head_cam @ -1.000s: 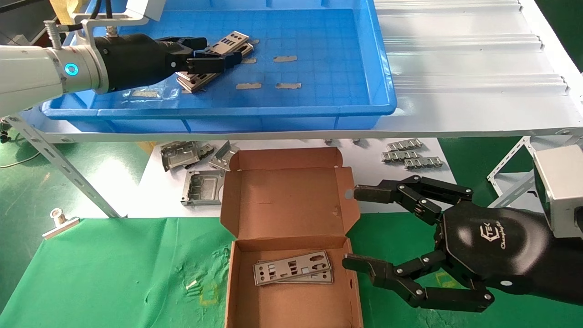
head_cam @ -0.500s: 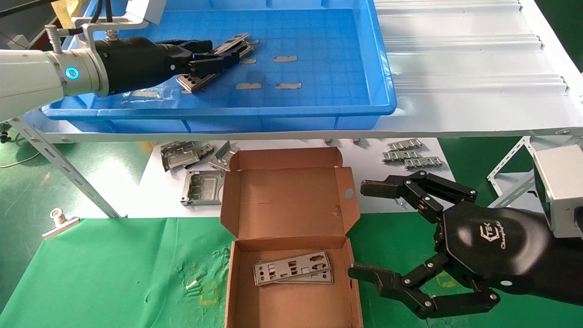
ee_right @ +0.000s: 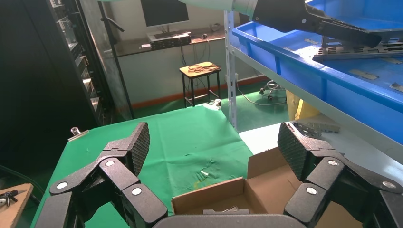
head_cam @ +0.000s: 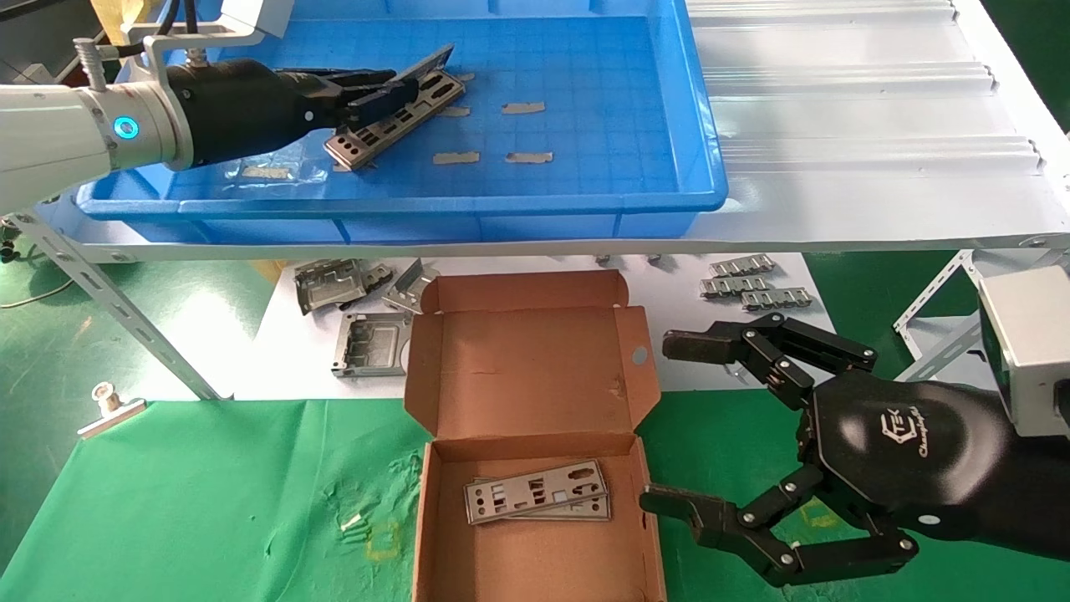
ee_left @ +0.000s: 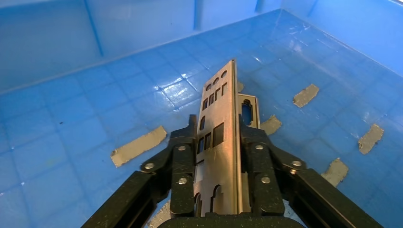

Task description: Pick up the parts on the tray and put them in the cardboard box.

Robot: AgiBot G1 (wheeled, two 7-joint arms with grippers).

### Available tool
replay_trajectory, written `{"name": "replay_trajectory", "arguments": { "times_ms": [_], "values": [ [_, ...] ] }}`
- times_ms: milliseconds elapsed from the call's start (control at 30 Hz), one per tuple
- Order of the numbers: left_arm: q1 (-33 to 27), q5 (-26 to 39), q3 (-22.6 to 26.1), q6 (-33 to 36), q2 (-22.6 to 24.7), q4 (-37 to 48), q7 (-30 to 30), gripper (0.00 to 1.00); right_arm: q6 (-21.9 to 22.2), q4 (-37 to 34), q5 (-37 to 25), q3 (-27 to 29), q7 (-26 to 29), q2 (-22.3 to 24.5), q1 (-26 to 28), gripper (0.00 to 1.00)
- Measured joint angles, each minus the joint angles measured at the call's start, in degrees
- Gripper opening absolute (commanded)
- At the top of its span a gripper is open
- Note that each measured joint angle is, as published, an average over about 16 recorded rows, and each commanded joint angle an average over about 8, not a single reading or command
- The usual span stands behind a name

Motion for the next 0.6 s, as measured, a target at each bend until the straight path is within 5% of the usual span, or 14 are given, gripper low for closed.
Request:
{"name": "replay_trajectory", "arguments": {
  "times_ms": [600],
  "values": [
    [-1.6,-1.53,-1.09,-0.25,-0.77,-1.76,4.6,0.0,0.0,0.0,0.0,0.0,0.0,0.0,0.0,1.0]
  ]
}}
